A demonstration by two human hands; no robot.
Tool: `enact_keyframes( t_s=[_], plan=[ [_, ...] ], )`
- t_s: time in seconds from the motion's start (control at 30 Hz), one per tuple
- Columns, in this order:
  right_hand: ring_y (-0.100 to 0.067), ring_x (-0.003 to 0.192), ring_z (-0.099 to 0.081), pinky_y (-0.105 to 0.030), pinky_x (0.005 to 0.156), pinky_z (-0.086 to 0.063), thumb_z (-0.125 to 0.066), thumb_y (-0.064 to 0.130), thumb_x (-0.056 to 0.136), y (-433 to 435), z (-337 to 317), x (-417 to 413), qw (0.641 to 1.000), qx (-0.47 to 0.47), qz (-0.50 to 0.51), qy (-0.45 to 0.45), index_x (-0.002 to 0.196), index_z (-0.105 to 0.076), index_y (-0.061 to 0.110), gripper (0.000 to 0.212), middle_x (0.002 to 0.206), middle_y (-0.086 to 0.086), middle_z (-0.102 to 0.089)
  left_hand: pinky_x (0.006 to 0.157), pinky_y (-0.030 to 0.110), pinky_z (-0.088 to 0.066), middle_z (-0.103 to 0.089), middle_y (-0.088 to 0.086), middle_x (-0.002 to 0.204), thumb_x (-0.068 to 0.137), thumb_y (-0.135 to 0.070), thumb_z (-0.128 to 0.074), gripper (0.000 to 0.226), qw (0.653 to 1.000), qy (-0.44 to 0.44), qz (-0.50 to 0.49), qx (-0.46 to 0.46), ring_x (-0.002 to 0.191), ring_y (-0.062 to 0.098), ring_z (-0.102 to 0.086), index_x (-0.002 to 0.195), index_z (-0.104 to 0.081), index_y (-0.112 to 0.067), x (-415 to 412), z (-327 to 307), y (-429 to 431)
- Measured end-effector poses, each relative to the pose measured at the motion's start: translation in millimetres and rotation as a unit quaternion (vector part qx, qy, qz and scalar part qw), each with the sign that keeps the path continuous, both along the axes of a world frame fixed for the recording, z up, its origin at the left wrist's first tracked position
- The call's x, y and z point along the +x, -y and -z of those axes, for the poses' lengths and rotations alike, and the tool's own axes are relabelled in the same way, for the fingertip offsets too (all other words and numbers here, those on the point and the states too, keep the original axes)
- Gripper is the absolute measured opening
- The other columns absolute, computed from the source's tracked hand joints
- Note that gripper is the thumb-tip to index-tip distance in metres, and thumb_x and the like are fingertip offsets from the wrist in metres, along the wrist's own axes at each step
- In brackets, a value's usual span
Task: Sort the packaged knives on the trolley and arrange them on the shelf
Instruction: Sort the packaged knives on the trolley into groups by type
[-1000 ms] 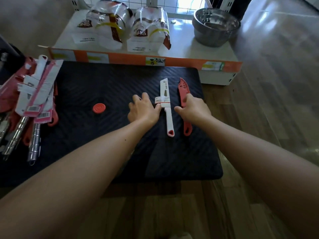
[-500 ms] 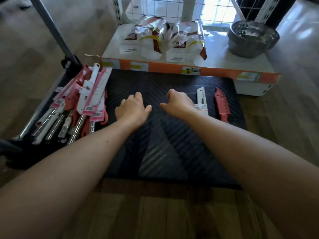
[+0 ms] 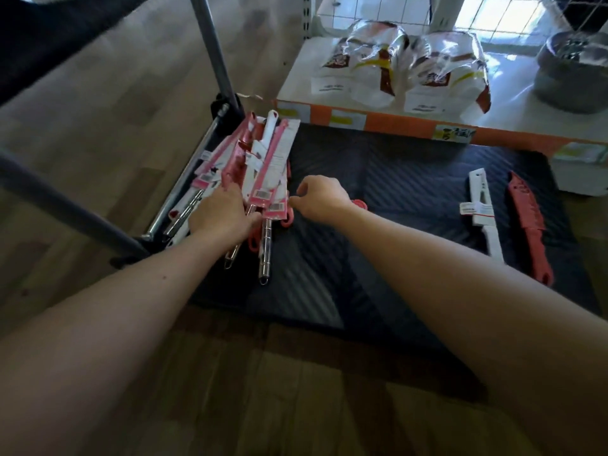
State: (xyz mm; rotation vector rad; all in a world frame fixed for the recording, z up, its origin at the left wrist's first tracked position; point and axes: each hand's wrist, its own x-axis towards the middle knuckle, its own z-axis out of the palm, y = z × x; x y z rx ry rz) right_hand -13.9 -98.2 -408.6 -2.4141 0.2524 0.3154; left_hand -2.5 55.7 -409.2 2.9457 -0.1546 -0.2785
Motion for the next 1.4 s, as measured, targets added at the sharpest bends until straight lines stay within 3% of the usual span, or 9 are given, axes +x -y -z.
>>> enact_keyframes(
  t_s=[0.1,0.2,0.47,0.63,0.77,0.97,1.07,1.27,1.4],
  plan=[
    [-0.017,0.068,-0.055,-0.024,0.051,-0.042,-0.055,0.033,0.087,-15,8,5,1.000,0.020,0.006,-0.018,0.081,-0.062,0.009,0.025,0.073,0.000,-0.058,0.077,0.040,-0.045,-0.058,0.012,0.113,0.084,-0.043,-0.060,0.052,0.999,0.019,0.038,0.012,0.103,0.031,-0.055,0.120,-0.048,-0.008,-2,5,-15],
    [-0.015,0.055,-0.057,-0.026,0.056,-0.049,-0.056,0.031,0.084,-26,13,7,0.999,0.015,0.007,-0.033,0.059,-0.050,0.017,0.029,0.059,0.002,-0.054,0.076,0.039,-0.044,-0.056,0.010,0.111,0.082,-0.046,-0.060,0.043,0.992,0.044,0.099,0.064,0.104,0.029,-0.053,0.106,-0.057,-0.011,-7,9,-23],
    [-0.017,0.066,-0.055,-0.024,0.054,-0.040,-0.063,0.040,0.078,-59,29,-6,0.996,-0.082,0.004,-0.031,0.075,-0.052,0.015,0.028,0.070,0.002,-0.054,0.067,0.035,-0.037,-0.062,0.015,0.102,0.086,-0.035,-0.061,0.033,0.989,0.042,0.111,0.087,0.098,0.034,-0.058,0.100,-0.055,-0.006,-11,13,-20],
    [-0.003,0.031,-0.046,-0.013,0.034,-0.038,-0.062,0.034,0.080,-52,29,-9,0.996,0.016,0.042,-0.080,0.054,-0.053,0.016,0.033,0.048,0.004,-0.054,0.069,0.035,-0.040,-0.064,0.014,0.097,0.080,-0.036,-0.067,0.032,0.998,0.001,0.065,0.025,0.094,0.032,-0.059,0.089,-0.057,-0.007,-9,15,-18],
    [-0.008,0.041,-0.048,-0.016,0.043,-0.043,-0.063,0.030,0.081,-42,24,-14,0.991,0.071,0.078,-0.083,0.057,-0.053,0.014,0.030,0.051,0.002,-0.054,0.068,0.033,-0.042,-0.067,0.014,0.093,0.077,-0.041,-0.068,0.037,0.995,-0.071,-0.010,-0.064,0.092,0.031,-0.063,0.085,-0.063,-0.005,-5,16,-12],
    [-0.013,0.052,-0.044,-0.025,0.050,-0.039,-0.063,0.037,0.082,-22,14,-22,0.996,0.029,0.066,-0.046,0.063,-0.053,0.010,0.035,0.057,0.000,-0.049,0.067,0.030,-0.046,-0.063,0.006,0.081,0.084,-0.032,-0.064,0.025,0.958,-0.147,-0.097,-0.225,0.083,0.022,-0.061,0.082,-0.065,-0.008,-14,13,-1],
    [-0.011,0.050,-0.041,-0.025,0.048,-0.036,-0.062,0.038,0.083,-9,10,-30,0.997,0.024,0.077,-0.012,0.056,-0.049,0.010,0.041,0.053,0.001,-0.046,0.081,0.035,-0.052,-0.065,0.008,0.085,0.084,-0.029,-0.064,0.020,0.934,-0.173,-0.102,-0.295,0.085,0.021,-0.062,0.075,-0.061,-0.011,-21,9,13],
    [-0.006,0.049,-0.048,-0.016,0.046,-0.038,-0.058,0.039,0.087,30,4,-41,0.993,-0.002,0.116,-0.007,0.054,-0.055,0.012,0.042,0.053,0.002,-0.054,0.088,0.038,-0.052,-0.065,0.012,0.098,0.082,-0.030,-0.066,0.032,0.927,-0.185,-0.110,-0.308,0.092,0.026,-0.063,0.102,-0.063,-0.004,-27,6,36],
    [-0.005,0.049,-0.049,-0.014,0.048,-0.037,-0.057,0.042,0.087,61,2,-53,0.990,-0.004,0.140,-0.013,0.053,-0.056,0.012,0.045,0.052,0.002,-0.055,0.083,0.038,-0.054,-0.067,0.014,0.097,0.081,-0.030,-0.067,0.033,0.927,-0.183,-0.112,-0.307,0.088,0.027,-0.065,0.100,-0.064,-0.003,-30,5,56]
  ],
)
